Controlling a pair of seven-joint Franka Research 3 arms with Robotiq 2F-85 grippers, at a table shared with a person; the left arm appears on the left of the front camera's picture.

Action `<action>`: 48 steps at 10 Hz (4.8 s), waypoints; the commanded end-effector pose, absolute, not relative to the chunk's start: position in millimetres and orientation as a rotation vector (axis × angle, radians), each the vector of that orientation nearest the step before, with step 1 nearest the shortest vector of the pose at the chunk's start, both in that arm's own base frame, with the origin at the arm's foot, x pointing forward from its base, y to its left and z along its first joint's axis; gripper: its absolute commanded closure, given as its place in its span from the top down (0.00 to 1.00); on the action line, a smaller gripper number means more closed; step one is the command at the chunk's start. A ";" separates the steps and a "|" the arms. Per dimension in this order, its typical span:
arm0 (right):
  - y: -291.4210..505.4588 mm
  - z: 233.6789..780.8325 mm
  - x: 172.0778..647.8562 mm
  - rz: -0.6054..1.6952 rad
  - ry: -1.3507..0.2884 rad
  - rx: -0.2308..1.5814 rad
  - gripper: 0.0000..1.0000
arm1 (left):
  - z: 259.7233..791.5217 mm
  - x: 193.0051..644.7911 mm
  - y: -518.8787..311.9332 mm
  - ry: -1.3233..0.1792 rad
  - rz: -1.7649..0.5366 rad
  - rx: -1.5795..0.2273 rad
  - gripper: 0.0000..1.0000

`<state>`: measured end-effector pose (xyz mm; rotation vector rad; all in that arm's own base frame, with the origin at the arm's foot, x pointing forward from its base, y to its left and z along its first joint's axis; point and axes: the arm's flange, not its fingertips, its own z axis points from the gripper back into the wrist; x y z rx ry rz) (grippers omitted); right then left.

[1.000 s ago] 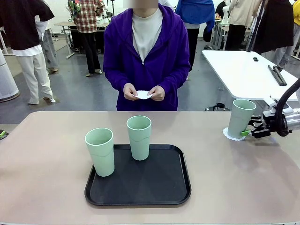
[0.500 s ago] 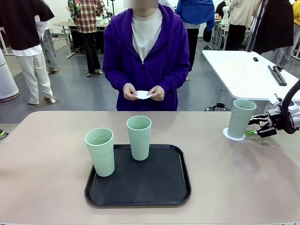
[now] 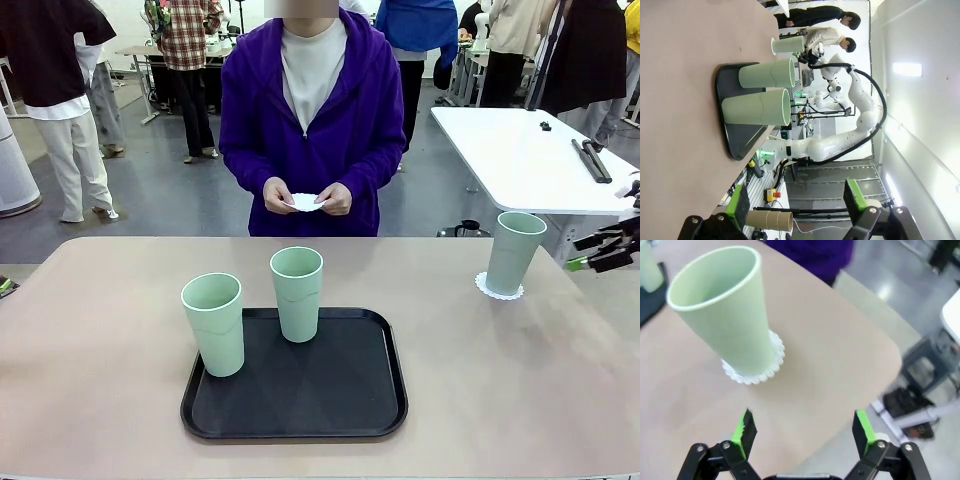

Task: Place coasters on the table and set cups on them.
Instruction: Pick up one Reusable plastic cup and place it on a coaster set by the human, then take one Reusable plastic cup from the Flat Tray and place it on a coaster set by the human.

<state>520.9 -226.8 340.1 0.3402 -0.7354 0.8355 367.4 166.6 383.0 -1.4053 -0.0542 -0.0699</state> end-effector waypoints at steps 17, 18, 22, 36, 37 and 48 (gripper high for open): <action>-28.9 540.7 387.5 0.569 -0.446 -0.144 1.00 | 384.6 367.0 169.0 -0.066 -0.086 -1.417 1.00; -28.9 540.7 387.5 0.569 -0.446 -0.144 1.00 | 384.6 367.0 169.0 -0.066 -0.086 -1.417 1.00; -28.9 540.7 387.5 0.569 -0.446 -0.144 1.00 | 384.6 367.0 169.0 -0.066 -0.086 -1.417 1.00; -154.3 518.4 363.3 0.045 -0.416 0.501 1.00 | 384.6 367.0 169.0 -0.066 -0.086 -1.417 1.00; -171.6 509.8 360.3 0.072 -0.407 0.676 1.00 | 384.6 367.0 169.0 -0.066 -0.086 -1.417 1.00; -295.8 422.2 401.7 0.168 -0.240 1.196 1.00 | 384.6 367.0 169.0 -0.066 -0.086 -1.417 1.00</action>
